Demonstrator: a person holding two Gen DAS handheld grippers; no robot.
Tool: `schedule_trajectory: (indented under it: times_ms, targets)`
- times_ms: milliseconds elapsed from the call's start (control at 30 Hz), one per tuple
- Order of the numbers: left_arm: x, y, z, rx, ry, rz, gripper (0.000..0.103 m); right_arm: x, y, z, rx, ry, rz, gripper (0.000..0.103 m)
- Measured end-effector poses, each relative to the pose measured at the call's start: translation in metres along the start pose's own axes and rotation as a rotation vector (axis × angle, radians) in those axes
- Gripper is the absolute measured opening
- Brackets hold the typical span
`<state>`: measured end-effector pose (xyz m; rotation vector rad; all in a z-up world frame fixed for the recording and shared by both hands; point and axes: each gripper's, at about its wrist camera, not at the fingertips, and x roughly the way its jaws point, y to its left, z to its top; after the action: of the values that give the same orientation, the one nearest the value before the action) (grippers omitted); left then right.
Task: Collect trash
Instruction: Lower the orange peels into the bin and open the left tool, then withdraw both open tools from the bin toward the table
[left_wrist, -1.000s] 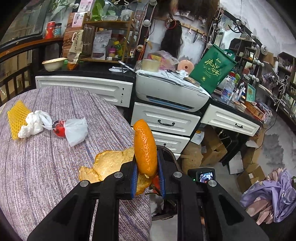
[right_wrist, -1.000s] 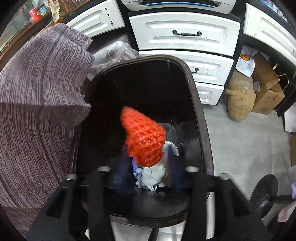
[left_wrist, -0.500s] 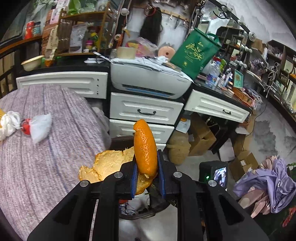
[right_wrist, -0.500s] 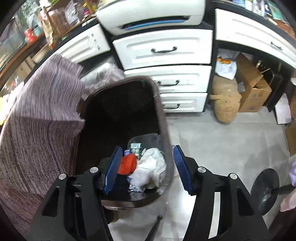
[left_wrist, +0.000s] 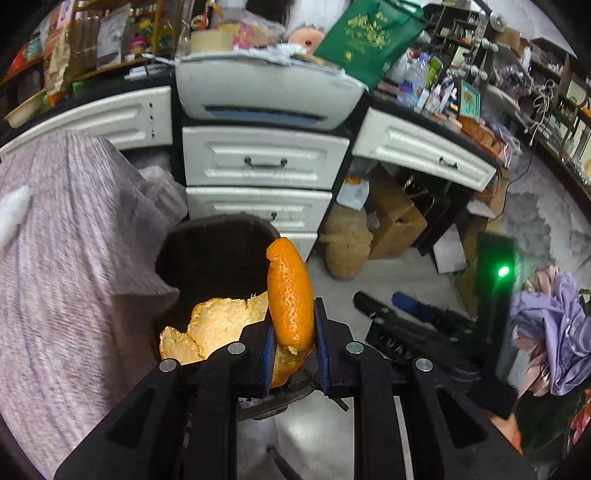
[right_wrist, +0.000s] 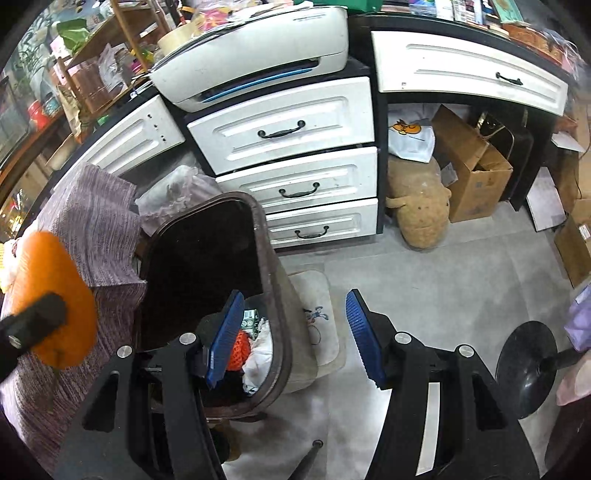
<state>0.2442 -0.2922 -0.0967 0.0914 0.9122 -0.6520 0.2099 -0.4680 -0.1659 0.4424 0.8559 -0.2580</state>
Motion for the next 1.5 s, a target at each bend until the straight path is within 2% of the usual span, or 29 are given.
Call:
schedule_trajectory:
  times_ms: [667,767,800,900,933,1067,1233,1367,1500]
  targets:
    - [0.059,0.009,-0.014,0.012,0.137,0.048,0.020,0.002,-0.019,-0.001,0.041,0.009,-0.032,0.058]
    - [0.066,0.012,-0.015,0.007,0.165,0.069,0.029,0.003,-0.020,-0.001,0.042,0.011,-0.034,0.058]
    - [0.067,0.013,-0.015,0.006,0.173,0.071,0.036,0.003,-0.020,0.000,0.043,0.011,-0.035,0.058]
    - [0.069,0.015,-0.015,-0.001,0.194,0.065,0.073,0.003,-0.020,-0.001,0.043,0.011,-0.036,0.058]
    - [0.067,0.014,-0.014,-0.001,0.187,0.069,0.079,0.003,-0.021,0.000,0.045,0.012,-0.036,0.058]
    - [0.062,0.010,-0.014,0.012,0.196,0.055,0.083,0.001,-0.022,0.000,0.049,0.008,-0.038,0.058]
    - [0.042,0.005,-0.016,0.015,0.171,0.028,0.086,0.000,-0.025,0.002,0.059,0.003,-0.042,0.059]
    - [0.014,-0.003,-0.015,0.034,0.109,-0.002,0.089,-0.004,-0.023,0.002,0.059,-0.011,-0.038,0.070]
    - [-0.013,-0.011,-0.013,0.050,0.044,-0.021,0.092,-0.009,-0.015,0.005,0.044,-0.026,-0.026,0.071]
